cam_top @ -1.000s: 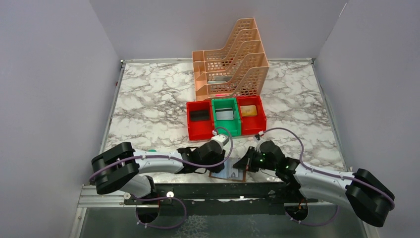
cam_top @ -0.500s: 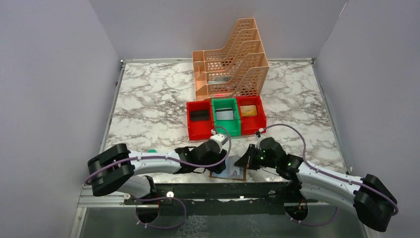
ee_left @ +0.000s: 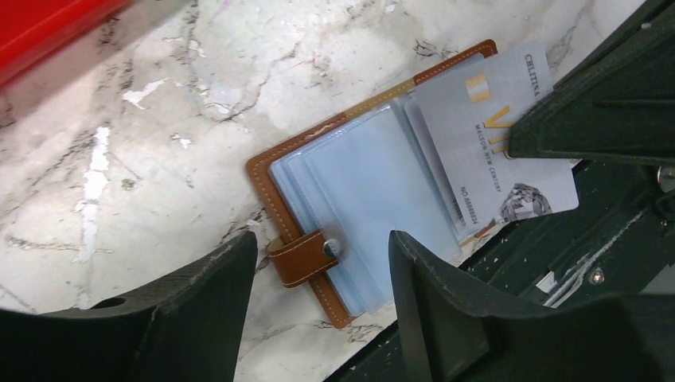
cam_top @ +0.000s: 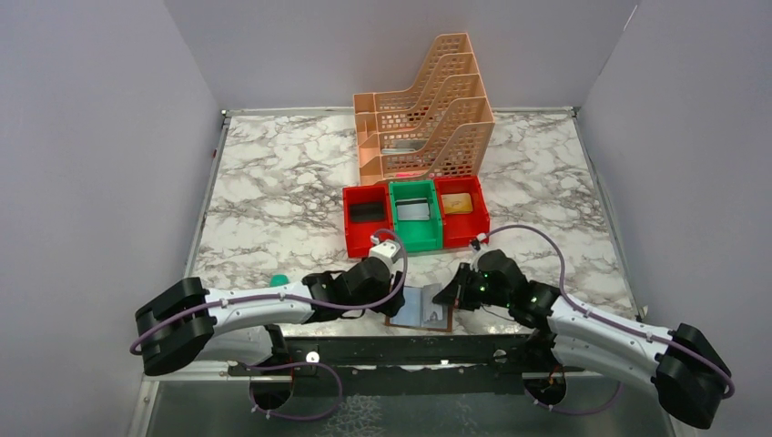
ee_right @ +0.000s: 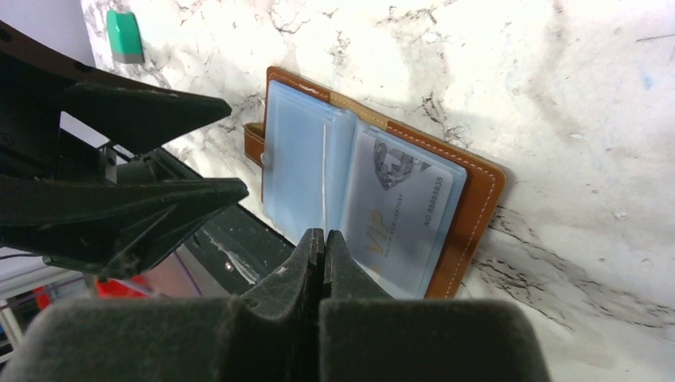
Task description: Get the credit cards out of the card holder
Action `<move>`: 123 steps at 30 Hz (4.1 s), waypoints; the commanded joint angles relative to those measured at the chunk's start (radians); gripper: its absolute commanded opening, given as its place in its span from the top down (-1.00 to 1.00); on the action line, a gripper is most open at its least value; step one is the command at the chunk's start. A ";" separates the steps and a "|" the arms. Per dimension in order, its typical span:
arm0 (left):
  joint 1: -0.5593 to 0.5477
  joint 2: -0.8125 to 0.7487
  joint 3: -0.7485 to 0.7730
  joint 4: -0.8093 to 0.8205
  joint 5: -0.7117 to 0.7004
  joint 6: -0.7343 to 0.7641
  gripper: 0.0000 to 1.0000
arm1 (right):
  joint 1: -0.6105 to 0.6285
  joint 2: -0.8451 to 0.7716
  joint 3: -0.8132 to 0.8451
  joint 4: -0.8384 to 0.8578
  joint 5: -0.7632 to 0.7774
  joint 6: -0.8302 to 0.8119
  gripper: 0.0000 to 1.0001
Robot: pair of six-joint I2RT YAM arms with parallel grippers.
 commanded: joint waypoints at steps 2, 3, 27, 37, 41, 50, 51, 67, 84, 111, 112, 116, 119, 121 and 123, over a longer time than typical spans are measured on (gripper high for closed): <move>0.024 -0.073 -0.030 -0.027 -0.063 0.011 -0.31 | 0.000 0.029 -0.033 0.138 -0.095 0.061 0.98; 0.027 -0.082 -0.037 -0.024 -0.057 0.008 -0.31 | 0.000 0.044 -0.045 0.169 -0.087 0.080 0.99; 0.146 -0.196 -0.097 -0.040 -0.001 -0.004 -0.47 | 0.000 0.019 0.116 -0.019 0.112 -0.160 0.99; 0.396 -0.382 -0.099 -0.144 0.014 -0.004 -0.94 | 0.000 0.013 0.211 0.093 0.251 -0.465 0.98; 0.412 -0.488 -0.045 -0.205 -0.074 -0.049 -0.98 | 0.000 0.063 0.273 0.168 0.300 -0.662 0.98; 0.413 -0.473 0.160 -0.428 -0.041 0.084 -0.98 | 0.000 0.215 0.324 0.371 0.365 -1.022 0.98; 0.413 -0.456 0.180 -0.454 -0.039 0.103 -0.98 | 0.000 0.234 0.330 0.387 0.367 -1.049 0.98; 0.419 -0.520 0.180 -0.512 -0.228 0.115 -0.98 | -0.002 0.709 0.466 0.573 0.429 -1.484 0.98; 0.418 -0.492 0.183 -0.514 -0.193 0.133 -0.98 | -0.020 0.862 0.548 0.626 0.455 -1.762 0.97; 0.418 -0.519 0.184 -0.512 -0.166 0.153 -0.98 | -0.059 1.003 0.669 0.422 0.317 -1.895 0.59; 0.418 -0.517 0.184 -0.513 -0.164 0.153 -0.98 | -0.059 1.009 0.671 0.414 0.316 -1.903 0.58; 0.419 -0.520 0.186 -0.512 -0.158 0.155 -0.98 | -0.060 1.042 0.699 0.362 0.383 -1.877 0.55; 0.419 -0.524 0.186 -0.513 -0.153 0.158 -0.98 | -0.060 1.034 0.684 0.357 0.372 -1.869 0.41; 0.418 -0.526 0.187 -0.512 -0.150 0.163 -0.98 | -0.060 1.031 0.681 0.354 0.352 -1.858 0.34; 0.419 -0.531 0.186 -0.512 -0.141 0.165 -0.98 | -0.060 1.035 0.694 0.356 0.352 -1.832 0.32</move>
